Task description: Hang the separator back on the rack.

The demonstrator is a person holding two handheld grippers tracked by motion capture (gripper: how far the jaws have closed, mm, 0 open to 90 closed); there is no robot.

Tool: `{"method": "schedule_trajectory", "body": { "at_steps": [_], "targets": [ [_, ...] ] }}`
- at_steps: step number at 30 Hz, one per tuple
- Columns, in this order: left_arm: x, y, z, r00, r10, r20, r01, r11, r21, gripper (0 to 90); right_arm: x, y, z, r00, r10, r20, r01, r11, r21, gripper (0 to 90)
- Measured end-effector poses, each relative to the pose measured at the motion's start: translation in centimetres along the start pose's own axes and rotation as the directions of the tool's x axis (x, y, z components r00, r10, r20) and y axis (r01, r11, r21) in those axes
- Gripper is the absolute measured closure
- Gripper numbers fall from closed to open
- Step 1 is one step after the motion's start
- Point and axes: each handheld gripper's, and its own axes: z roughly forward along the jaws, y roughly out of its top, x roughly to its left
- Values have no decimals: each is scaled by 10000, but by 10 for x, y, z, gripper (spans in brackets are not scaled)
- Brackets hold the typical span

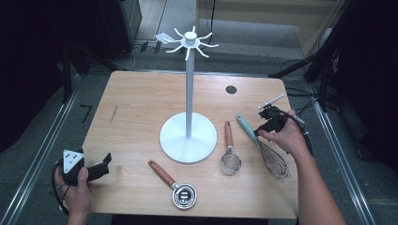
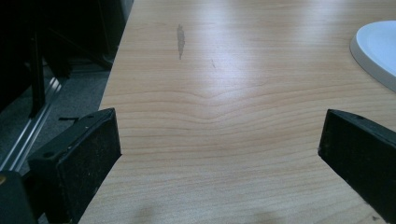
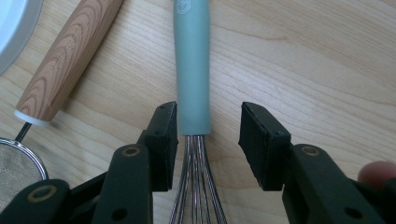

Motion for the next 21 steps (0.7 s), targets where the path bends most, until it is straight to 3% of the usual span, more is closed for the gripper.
{"method": "schedule_trajectory", "body": {
  "at_steps": [9, 21],
  "targets": [
    [0, 0, 1, 10000, 13, 26, -14, 10000, 70, 0, 11, 2, 18, 9972, -708, 245, 696, 9964, 495, 602],
    [1, 1, 1, 10000, -38, 48, 37, 9999, 126, 0, 10, 5, 34, 9985, -500, 244, 475, 9946, 921, 645]
  ]
}}
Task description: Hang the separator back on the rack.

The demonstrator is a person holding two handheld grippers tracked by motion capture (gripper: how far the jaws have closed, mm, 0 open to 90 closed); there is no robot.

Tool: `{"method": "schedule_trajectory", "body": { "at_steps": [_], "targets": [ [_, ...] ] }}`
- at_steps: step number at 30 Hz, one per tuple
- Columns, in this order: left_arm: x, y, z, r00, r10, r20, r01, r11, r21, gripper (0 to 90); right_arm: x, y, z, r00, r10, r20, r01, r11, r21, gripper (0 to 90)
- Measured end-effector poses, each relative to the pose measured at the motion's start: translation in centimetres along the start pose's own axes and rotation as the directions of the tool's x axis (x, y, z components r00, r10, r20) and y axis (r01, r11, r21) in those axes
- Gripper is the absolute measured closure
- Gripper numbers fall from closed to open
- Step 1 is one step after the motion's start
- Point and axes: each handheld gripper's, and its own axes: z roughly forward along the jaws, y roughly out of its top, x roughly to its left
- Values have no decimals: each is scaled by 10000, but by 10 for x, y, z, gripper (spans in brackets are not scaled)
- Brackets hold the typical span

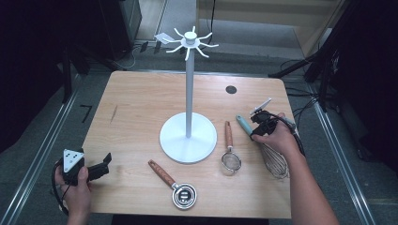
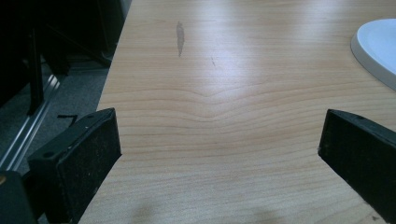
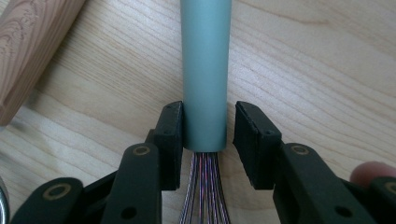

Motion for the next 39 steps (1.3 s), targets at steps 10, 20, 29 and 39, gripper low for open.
{"method": "schedule_trajectory", "body": {
  "at_steps": [10, 20, 29, 39],
  "targets": [
    [-1, 0, 0, 10000, 26, -15, -26, 10000, 44, 0, 1, 3, 8, 9999, 69, -101, -66, 9993, 360, 696],
    [-1, 0, 0, 10000, 57, -10, -57, 10000, 58, 0, 4, 5, 8, 9998, 215, 56, -218, 9983, 540, 708],
    [0, 0, 0, 10000, 38, 30, -38, 10000, 62, 0, 0, 1, -3, 9990, 449, 82, -448, 9989, -103, 710],
    [-1, 0, 0, 10000, 35, 8, -35, 10000, 37, 0, -6, -16, -32, 9955, 868, -379, -924, 9778, -1880, 710]
  ]
}}
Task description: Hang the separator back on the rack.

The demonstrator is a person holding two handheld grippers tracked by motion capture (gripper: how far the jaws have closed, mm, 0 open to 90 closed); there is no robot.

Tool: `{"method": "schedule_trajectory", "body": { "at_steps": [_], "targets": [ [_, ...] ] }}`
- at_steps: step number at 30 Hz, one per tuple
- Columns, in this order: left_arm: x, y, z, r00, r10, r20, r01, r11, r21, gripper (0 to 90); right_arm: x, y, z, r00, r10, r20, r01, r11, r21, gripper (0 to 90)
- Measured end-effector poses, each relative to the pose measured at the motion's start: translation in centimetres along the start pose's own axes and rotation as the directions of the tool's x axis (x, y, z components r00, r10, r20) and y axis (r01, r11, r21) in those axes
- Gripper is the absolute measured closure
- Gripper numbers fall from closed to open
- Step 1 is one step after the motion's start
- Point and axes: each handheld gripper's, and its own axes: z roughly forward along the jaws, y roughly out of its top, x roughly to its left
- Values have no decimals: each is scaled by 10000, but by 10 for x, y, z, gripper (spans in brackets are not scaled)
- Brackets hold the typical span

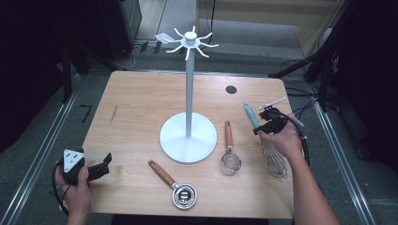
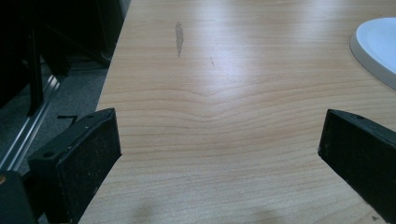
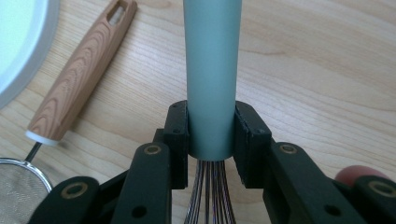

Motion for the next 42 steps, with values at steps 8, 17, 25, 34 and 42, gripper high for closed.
{"method": "schedule_trajectory", "body": {
  "at_steps": [8, 17, 25, 34, 42],
  "targets": [
    [0, 0, 0, 10000, -13, -1, 13, 10000, -3, 0, -6, -12, -24, 9995, 187, -256, -222, 9897, -1413, 710],
    [0, 0, 0, 10000, 15, -7, -15, 10000, -15, 0, -5, -27, -49, 9970, 387, -666, -589, 9406, -3345, 710],
    [0, 0, 0, 10000, 23, -40, -24, 10000, -13, 0, 2, -37, -72, 9950, 164, -987, -611, 8804, -4702, 710],
    [0, 0, 0, 10000, 16, -32, -17, 10000, -11, 0, 12, -42, -95, 9913, 68, -1313, -826, 8095, -5812, 710],
    [0, 0, 0, 10000, 26, -19, -26, 10000, -13, 0, 31, -43, -111, 9901, -457, -1324, -530, 7528, -6561, 710]
  ]
}}
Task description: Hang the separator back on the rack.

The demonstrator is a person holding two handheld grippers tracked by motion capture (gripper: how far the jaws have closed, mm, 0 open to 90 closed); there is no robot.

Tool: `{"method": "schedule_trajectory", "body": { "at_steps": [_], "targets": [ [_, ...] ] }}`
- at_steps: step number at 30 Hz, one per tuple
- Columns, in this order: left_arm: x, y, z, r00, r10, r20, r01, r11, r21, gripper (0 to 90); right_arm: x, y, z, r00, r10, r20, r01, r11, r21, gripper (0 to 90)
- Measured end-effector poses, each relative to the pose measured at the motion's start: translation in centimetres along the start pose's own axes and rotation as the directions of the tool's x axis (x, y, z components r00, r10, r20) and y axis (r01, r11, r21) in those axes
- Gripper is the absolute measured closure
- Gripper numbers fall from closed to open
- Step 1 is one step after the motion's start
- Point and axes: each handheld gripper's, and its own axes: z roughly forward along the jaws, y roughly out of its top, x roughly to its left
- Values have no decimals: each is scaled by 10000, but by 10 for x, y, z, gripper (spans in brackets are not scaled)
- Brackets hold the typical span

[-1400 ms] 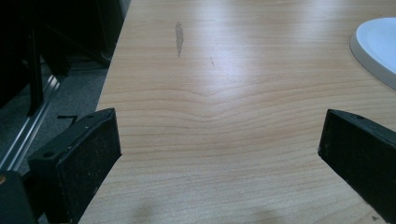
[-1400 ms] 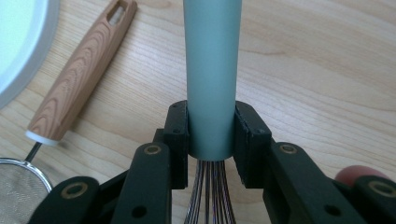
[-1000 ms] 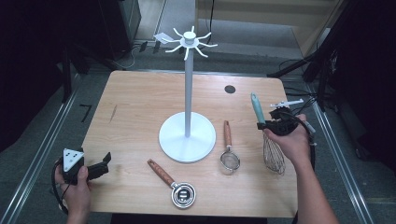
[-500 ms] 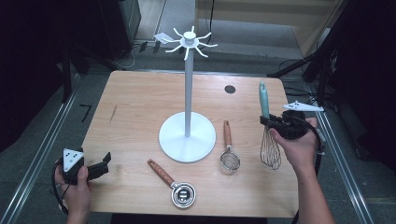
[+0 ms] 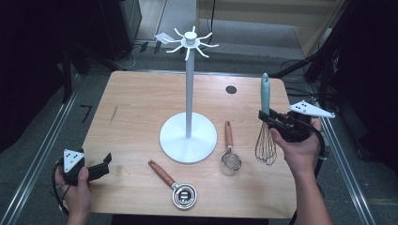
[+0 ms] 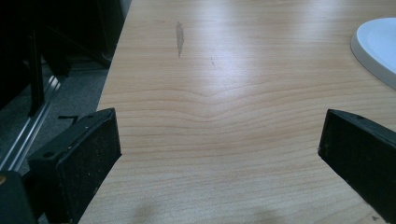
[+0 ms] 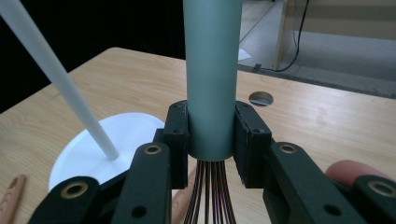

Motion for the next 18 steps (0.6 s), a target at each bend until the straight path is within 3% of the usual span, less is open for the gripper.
{"method": "schedule_trajectory", "body": {
  "at_steps": [6, 18],
  "targets": [
    [0, 0, 0, 10000, 5, -2, -5, 10000, 0, 0, 13, 6, -3, 9985, -139, -526, 120, 9992, -373, 710],
    [0, 0, 0, 10000, -72, 0, 72, 9999, -73, 0, 29, 13, -7, 9939, -331, -1051, 231, 9952, -954, 710]
  ]
}}
